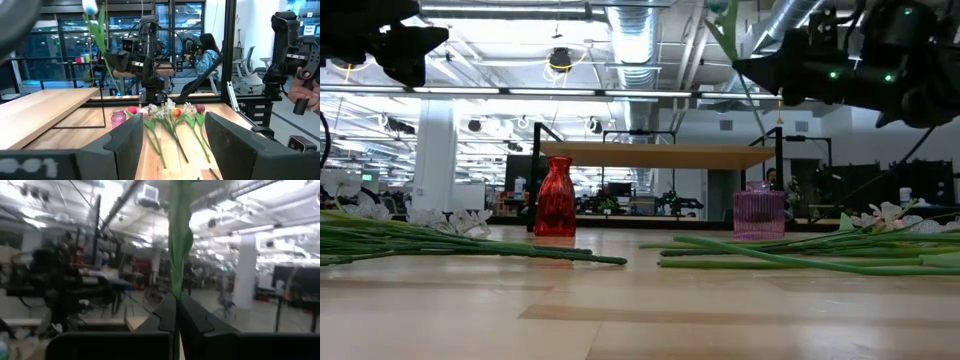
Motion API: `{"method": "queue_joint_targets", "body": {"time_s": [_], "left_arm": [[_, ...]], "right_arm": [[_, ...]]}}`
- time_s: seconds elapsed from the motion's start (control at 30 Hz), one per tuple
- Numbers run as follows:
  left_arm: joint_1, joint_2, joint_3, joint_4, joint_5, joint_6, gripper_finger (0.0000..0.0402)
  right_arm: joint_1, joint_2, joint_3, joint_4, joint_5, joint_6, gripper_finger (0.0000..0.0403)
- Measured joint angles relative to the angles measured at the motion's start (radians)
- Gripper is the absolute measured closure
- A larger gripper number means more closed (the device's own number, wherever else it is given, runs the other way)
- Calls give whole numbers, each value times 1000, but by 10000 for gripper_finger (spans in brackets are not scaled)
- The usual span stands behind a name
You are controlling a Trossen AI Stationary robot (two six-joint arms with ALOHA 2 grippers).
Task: Pick and place flowers into a vace then onto a shelf
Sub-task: Put the top white tulip into the pink vase
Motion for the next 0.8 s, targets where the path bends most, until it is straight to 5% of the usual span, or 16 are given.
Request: {"method": "queue_joint_targets", "body": {"time_s": [0.3, 0.8], "left_arm": [[0, 0, 0, -17, -1, -1, 198], [0, 0, 0, -21, 0, -8, 198]], "right_arm": [[35, 66, -3, 4, 151, 26, 403], [44, 116, 5, 6, 171, 68, 403]]}}
